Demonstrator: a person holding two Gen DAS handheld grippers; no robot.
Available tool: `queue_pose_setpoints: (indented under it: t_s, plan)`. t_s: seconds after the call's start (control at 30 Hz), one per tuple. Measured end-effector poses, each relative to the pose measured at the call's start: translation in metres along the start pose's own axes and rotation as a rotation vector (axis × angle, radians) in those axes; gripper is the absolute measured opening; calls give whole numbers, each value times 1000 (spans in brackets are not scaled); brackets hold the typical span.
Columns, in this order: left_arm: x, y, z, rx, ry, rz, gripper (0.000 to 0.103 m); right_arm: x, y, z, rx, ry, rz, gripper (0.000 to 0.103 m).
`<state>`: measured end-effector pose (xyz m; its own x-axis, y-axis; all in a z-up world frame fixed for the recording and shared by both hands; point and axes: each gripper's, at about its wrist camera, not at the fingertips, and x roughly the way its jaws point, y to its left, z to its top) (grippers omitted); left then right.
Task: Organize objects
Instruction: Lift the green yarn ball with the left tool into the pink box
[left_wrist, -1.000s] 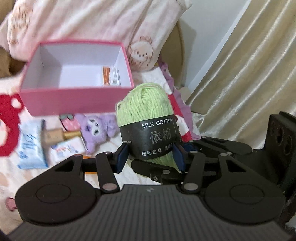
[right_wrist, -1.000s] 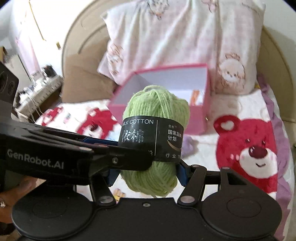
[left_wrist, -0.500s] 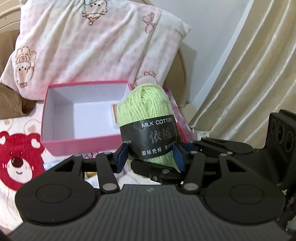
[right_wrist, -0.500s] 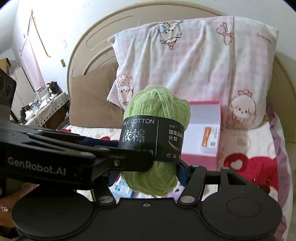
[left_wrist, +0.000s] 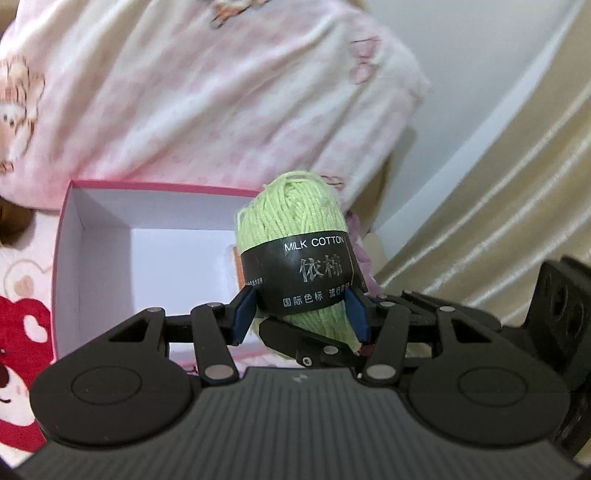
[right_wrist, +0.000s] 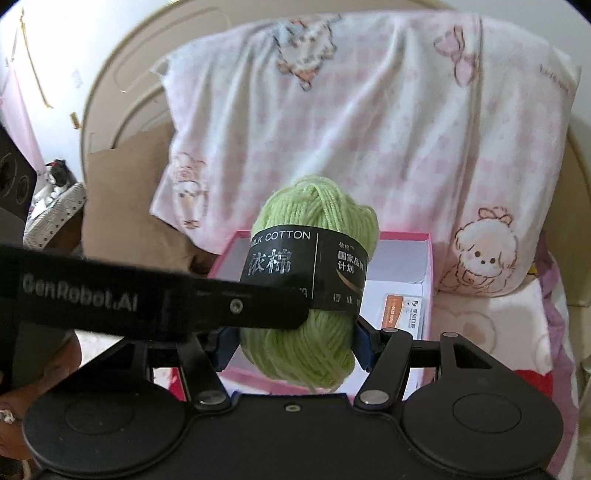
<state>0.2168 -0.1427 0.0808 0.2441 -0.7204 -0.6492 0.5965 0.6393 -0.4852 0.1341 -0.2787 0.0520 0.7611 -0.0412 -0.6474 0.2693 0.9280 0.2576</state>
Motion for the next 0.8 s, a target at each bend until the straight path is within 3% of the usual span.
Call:
queue_pose_setpoints:
  t_s: [0.23,0.33,0.43,0.67,0.8]
  plan:
    - [46,46,-1,12,-18,-2,51,62,-13,-6,2,8,-4,66]
    - [64,62,-3,0,-4,-25,52,76,-14,-22,2,-43,-41,65]
    - [78,71,-6,10,4,5,52,97,-16,-33,-13,-60,-40,65]
    - [95,84,-8,-6,6,-23,52,112,-16,-35,-51,-52,-94,65]
    - [108,91,-7,-50,48,-33,51,121,-19,-34,-36,2,-119,65]
